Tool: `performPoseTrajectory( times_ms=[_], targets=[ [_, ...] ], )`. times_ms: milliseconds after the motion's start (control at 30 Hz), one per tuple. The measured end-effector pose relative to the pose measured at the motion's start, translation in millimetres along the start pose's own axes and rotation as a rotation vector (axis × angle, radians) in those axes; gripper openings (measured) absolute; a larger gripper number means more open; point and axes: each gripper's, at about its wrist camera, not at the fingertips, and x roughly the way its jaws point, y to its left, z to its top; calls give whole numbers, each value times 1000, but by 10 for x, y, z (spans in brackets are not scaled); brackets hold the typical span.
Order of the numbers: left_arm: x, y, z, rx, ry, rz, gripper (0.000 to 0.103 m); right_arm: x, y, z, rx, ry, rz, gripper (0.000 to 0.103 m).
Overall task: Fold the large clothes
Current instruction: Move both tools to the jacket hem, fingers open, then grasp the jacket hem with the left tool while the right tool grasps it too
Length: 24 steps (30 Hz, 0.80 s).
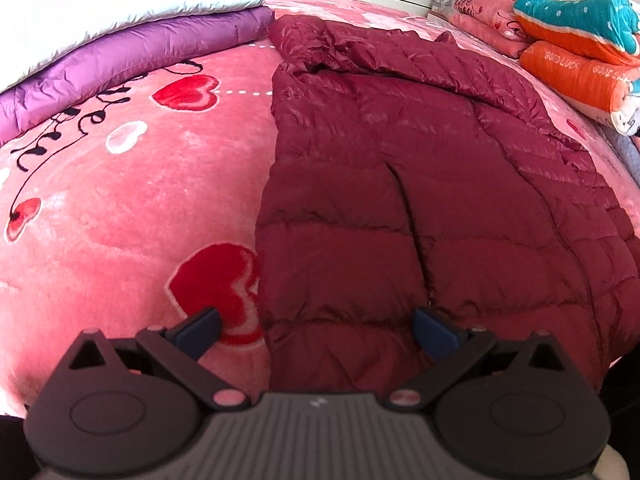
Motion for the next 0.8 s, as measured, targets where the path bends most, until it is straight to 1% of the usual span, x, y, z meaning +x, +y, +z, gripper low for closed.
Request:
performPoseTrajectory(
  times_ms=[200, 467, 567, 800],
  targets=[
    [6, -26, -1, 14, -2, 6, 101, 15, 57, -53, -44, -11, -11, 103],
    [3, -84, 7, 46, -17, -7, 90, -3, 108, -82, -97, -28, 2, 103],
    [9, -115, 15, 59, -20, -14, 87, -2, 106, -70, -95, -29, 7, 103],
    [21, -106, 15, 61, -18, -23, 90, 34, 76, -24, -91, -6, 26, 103]
  ],
)
